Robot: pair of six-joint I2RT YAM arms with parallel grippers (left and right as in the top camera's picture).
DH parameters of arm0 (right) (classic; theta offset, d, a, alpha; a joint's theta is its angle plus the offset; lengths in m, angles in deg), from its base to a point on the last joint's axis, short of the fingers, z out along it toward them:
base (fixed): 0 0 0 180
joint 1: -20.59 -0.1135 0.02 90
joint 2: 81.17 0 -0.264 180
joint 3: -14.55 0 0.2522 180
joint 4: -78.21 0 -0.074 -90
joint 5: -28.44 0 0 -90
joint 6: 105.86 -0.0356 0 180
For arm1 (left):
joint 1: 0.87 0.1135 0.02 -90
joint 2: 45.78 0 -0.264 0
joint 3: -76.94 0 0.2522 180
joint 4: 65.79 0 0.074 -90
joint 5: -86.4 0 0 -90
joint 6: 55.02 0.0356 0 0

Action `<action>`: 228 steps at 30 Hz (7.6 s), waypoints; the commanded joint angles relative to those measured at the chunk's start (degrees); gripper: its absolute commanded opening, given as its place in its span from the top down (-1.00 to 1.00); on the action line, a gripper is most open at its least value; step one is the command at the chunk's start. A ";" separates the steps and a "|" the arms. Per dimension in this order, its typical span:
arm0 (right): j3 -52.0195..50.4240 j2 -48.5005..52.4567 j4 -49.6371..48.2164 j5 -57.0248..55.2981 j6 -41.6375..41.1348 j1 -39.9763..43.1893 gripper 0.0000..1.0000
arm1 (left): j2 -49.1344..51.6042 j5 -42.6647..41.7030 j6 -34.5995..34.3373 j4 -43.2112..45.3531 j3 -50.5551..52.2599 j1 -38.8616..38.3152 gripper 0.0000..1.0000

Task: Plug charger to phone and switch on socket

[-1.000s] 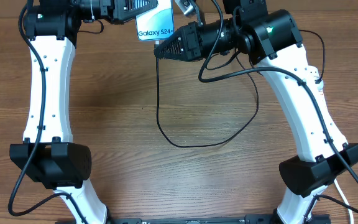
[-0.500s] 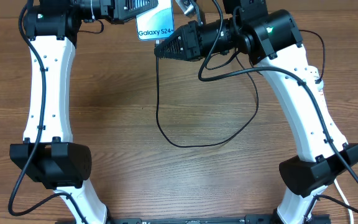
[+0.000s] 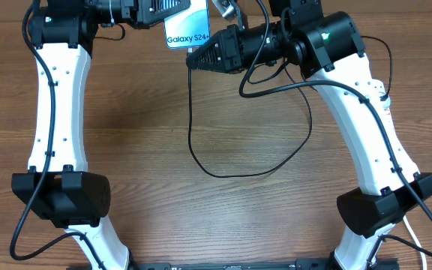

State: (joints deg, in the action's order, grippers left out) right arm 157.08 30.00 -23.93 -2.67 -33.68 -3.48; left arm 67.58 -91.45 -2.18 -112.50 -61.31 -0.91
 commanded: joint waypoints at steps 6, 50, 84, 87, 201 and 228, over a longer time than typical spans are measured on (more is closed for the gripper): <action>-0.20 0.09 -2.12 -0.96 -3.28 0.20 0.92 | -2.14 -2.71 -0.13 0.26 -1.27 -1.29 0.92; -0.20 0.17 -2.25 -4.74 -1.73 0.20 0.92 | -2.14 -2.73 -0.09 0.24 -1.27 -2.03 0.92; -19.56 0.17 20.96 -39.08 4.11 -2.45 0.92 | -2.10 68.81 20.41 -41.42 -1.25 2.27 0.92; -30.93 0.17 14.12 -41.64 2.91 -4.17 0.93 | -2.10 68.81 20.52 -42.23 -1.25 2.27 0.92; -58.53 -8.87 -27.28 -2.32 6.19 -3.21 0.92 | -2.10 11.74 53.55 -45.62 -1.25 2.27 0.92; -58.45 -29.49 -38.53 -21.05 -8.13 -10.08 0.92 | -2.10 2.29 50.80 -45.70 -1.25 0.33 0.92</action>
State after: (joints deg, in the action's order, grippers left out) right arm 98.88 1.59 -61.29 -16.94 -39.65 -10.78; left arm 67.47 -85.51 48.85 -158.38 -61.59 0.69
